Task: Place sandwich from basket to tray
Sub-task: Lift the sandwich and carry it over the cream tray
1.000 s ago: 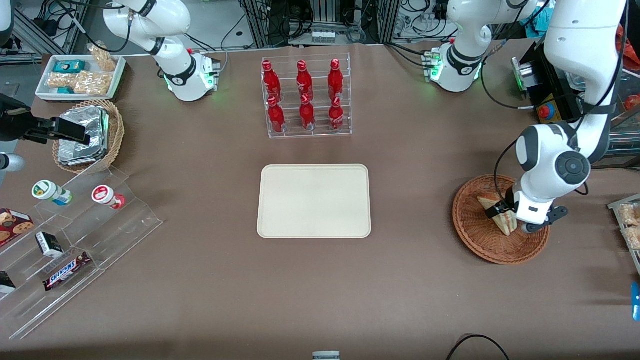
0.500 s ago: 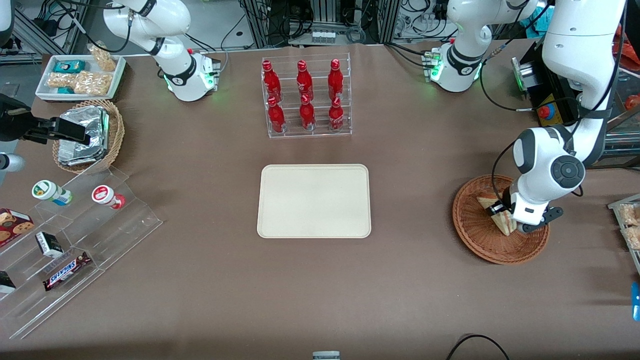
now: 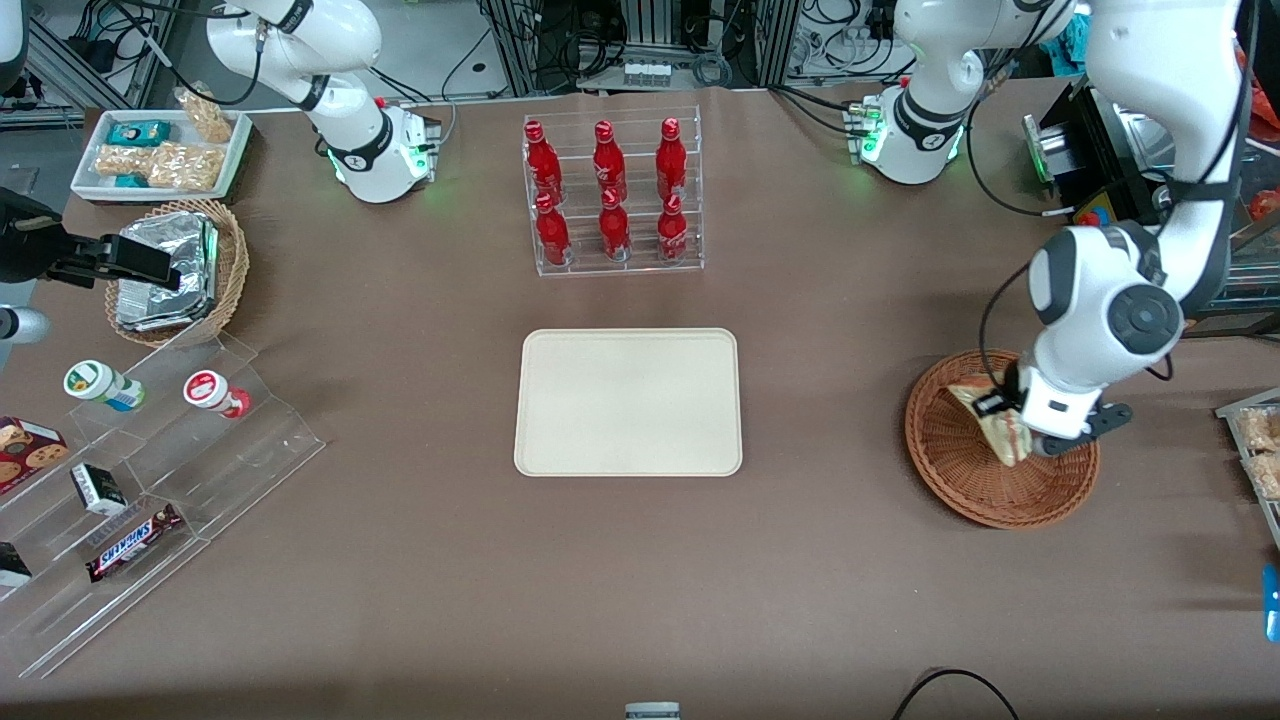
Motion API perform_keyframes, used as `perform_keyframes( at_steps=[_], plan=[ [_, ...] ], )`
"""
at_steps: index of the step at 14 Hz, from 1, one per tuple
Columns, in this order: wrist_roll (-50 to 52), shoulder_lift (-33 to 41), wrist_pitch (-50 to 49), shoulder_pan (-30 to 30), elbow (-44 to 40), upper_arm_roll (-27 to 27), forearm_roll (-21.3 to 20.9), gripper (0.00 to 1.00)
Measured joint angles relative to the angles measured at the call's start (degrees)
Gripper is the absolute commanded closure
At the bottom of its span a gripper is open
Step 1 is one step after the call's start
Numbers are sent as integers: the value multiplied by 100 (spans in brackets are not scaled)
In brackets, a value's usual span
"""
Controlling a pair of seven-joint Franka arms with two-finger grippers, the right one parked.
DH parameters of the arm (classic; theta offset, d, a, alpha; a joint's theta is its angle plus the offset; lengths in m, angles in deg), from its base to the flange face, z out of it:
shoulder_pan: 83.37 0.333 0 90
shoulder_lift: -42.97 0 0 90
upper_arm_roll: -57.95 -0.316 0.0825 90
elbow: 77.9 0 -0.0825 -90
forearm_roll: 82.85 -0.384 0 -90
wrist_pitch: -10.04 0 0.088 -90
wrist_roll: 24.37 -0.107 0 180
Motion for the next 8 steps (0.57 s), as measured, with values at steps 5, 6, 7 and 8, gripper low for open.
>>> perform_keyframes(
  at_steps=[5, 6, 7, 8],
  plan=[
    [721, 193, -796, -1773, -524, 81, 13, 87],
    [900, 98, -807, -2096, -625, 87, 14, 84],
    [1027, -41, -807, -2413, -715, 93, 20, 82],
    [1093, -216, -801, -2694, -807, 98, 70, 84]
  ],
)
